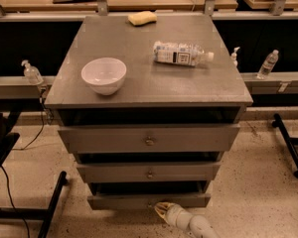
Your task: Close bottom drawer
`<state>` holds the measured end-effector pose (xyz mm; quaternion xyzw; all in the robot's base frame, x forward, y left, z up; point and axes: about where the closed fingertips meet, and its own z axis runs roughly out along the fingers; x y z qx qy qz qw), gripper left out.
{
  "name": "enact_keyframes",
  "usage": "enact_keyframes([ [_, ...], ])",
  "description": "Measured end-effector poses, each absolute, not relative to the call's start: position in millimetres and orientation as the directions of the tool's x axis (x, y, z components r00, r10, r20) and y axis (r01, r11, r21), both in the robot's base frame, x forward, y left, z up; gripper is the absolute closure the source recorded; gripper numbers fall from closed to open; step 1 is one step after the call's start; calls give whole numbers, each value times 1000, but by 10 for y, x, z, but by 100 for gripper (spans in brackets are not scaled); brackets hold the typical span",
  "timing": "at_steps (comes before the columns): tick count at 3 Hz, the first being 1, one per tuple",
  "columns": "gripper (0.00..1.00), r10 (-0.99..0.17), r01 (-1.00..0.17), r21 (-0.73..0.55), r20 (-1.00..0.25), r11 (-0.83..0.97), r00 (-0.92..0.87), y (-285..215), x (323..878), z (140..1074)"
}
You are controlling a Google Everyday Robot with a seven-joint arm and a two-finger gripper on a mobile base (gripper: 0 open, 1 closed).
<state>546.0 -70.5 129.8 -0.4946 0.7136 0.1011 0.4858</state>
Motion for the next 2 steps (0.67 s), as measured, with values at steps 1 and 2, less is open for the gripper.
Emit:
enact_keyframes([
  [1,100,-602,-800,-341,-798,494,-31,-564,5732,1247],
  [2,100,-602,-800,-341,-798,494,-31,-564,5727,1247],
])
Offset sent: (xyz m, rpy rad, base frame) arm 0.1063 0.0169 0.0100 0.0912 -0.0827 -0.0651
